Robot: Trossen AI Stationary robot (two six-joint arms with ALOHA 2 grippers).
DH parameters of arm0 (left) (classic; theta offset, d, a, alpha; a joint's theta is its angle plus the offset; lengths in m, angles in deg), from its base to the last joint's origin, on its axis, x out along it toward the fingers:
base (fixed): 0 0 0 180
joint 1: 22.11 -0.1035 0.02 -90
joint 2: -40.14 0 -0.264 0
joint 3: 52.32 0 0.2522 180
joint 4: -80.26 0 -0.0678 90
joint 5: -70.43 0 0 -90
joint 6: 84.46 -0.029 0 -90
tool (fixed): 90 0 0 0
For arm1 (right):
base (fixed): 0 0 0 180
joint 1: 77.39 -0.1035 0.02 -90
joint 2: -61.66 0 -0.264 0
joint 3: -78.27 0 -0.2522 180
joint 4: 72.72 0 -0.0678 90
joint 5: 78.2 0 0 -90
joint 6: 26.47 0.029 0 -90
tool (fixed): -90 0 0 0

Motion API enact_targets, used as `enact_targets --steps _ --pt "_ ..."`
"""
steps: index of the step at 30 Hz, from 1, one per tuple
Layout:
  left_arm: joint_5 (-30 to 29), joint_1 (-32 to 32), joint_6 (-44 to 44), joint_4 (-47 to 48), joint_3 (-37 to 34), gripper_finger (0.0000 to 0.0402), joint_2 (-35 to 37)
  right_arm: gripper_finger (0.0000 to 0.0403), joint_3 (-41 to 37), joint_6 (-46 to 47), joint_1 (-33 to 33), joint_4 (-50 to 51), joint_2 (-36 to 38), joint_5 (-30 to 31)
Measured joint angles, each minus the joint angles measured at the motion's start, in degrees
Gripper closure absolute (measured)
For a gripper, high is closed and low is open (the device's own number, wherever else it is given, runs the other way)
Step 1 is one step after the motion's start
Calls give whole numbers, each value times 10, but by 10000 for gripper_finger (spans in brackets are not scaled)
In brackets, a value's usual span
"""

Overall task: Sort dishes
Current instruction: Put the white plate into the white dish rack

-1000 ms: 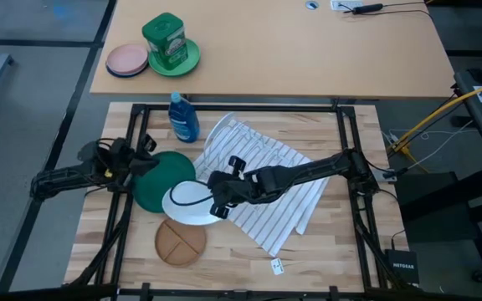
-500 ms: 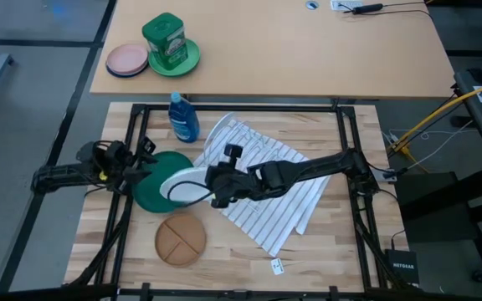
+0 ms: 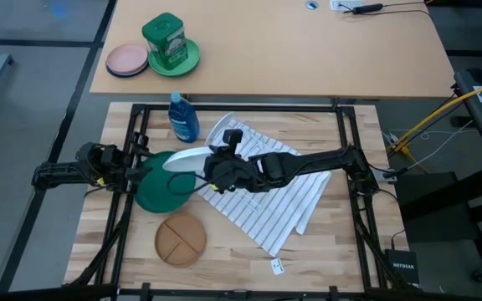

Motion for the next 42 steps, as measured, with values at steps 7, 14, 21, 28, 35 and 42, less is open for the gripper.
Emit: enact_targets --steps 7,14,21,28,35,42 --pt "0 0 98 -4 0 234 0 389 0 -58 -1 -25 0 2" --pt "22 0 310 -83 0 234 0 389 0 -95 -5 -37 0 0" --pt "67 0 417 -189 0 234 0 389 0 -184 -26 -91 0 13" --pt "127 0 549 -172 0 234 0 389 0 -318 -46 -130 0 74" --pt "135 0 604 -54 0 234 0 389 0 -417 -45 -155 0 111" --pt "114 0 651 44 0 234 0 389 0 -525 -45 -210 0 118"
